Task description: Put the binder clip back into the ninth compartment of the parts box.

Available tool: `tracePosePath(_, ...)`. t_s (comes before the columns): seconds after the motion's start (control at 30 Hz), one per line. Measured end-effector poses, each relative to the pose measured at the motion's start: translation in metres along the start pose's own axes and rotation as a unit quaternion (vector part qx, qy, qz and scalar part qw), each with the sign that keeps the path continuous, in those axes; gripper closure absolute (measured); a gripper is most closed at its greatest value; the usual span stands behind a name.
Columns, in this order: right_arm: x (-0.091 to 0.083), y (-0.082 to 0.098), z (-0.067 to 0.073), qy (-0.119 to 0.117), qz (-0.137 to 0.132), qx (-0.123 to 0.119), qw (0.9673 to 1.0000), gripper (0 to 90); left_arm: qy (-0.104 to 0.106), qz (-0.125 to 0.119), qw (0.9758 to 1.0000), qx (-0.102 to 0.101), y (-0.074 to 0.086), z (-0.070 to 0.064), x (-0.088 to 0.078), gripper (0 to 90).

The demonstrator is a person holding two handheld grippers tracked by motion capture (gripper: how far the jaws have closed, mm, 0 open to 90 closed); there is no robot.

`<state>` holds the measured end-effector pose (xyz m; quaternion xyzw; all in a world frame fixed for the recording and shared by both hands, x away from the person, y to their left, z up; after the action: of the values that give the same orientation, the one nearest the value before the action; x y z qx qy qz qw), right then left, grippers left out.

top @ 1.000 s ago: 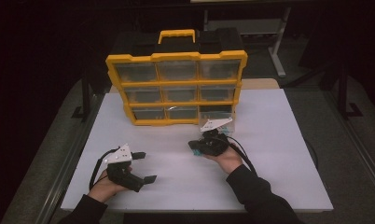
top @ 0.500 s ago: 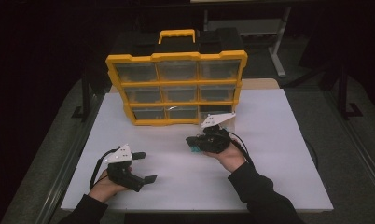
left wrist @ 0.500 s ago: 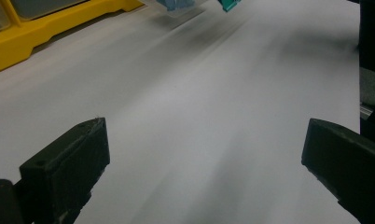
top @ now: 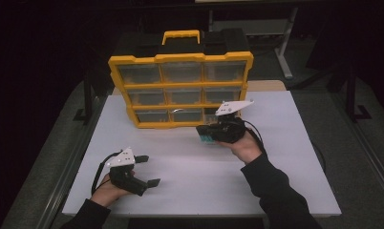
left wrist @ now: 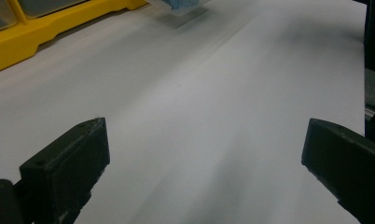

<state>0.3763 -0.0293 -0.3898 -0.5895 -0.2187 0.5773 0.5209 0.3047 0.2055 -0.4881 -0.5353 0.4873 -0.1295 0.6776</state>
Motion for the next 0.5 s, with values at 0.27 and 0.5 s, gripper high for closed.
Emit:
tracePosePath(0.27, -0.023, -0.008, -0.024, 0.025, -0.020, 0.004, 0.9995, 87.4, 0.003, 0.001, 1.0000, 0.002, 0.001, -0.002, 0.000, 0.7)
tracePosePath(0.5, -0.028, -0.007, -0.042, 0.034, -0.027, 0.017, 0.9989, 87.4, 0.005, -0.003, 1.0000, -0.005, -0.001, 0.000, 0.001, 0.7)
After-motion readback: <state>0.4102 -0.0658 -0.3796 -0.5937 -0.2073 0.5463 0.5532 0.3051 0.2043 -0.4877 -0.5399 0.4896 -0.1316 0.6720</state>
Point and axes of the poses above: each handheld gripper's, and its own axes: x roughly forward along the jaws, y roughly out of its underside, z roughly to its left, the point moved 7 cm from there along x, roughly forward along the jaws, and after that the axes turned 8 degrees about -y, right-handed, at the moved point
